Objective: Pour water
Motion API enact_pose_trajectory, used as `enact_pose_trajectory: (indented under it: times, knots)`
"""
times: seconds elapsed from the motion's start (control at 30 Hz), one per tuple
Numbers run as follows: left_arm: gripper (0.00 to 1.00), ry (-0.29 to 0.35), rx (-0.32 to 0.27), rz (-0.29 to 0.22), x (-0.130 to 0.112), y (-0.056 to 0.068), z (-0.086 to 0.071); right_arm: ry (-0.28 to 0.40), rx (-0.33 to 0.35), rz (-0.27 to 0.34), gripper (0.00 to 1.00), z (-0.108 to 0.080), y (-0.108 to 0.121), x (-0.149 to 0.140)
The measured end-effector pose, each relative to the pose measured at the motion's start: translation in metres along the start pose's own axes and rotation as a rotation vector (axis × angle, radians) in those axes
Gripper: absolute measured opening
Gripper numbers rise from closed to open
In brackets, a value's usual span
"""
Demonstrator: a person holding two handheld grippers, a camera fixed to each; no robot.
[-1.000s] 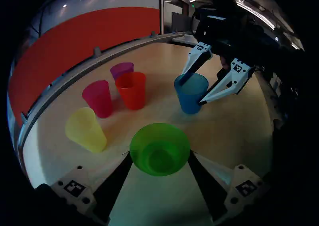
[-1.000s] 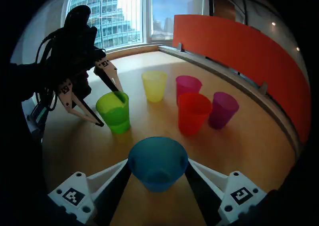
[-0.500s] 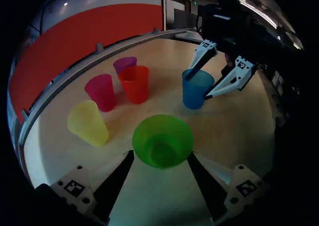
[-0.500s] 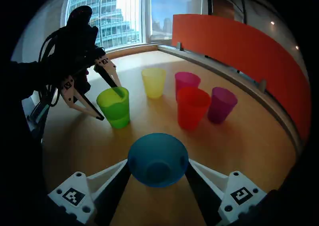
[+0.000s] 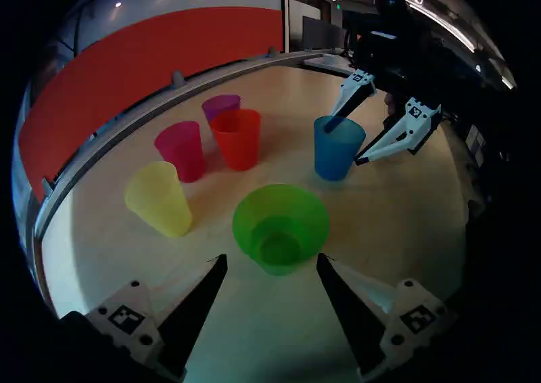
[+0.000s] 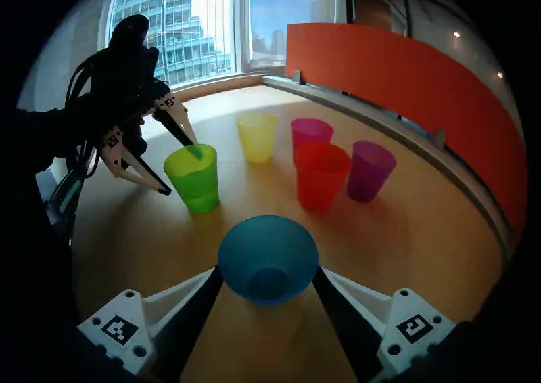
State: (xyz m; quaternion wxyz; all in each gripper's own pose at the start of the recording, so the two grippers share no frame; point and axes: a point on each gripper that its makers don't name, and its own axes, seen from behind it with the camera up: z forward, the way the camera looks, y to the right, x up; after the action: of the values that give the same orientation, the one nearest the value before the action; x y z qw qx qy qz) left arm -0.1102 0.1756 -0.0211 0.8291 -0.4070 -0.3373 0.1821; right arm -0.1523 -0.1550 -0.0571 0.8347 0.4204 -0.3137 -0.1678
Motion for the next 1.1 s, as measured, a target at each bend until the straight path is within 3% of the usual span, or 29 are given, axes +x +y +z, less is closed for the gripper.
enact_pose_trajectory:
  times: [0.67,1.1]
  knots:
    - [0.98,0.100,0.156,-0.049,-0.003,-0.005,-0.056,0.090,-0.129,0.072,1.00,-0.063,0.005,-0.013]
    - [0.98,0.267,0.318,-0.123,0.017,-0.021,-0.095,0.240,-0.277,0.175,1.00,-0.103,0.032,0.007]
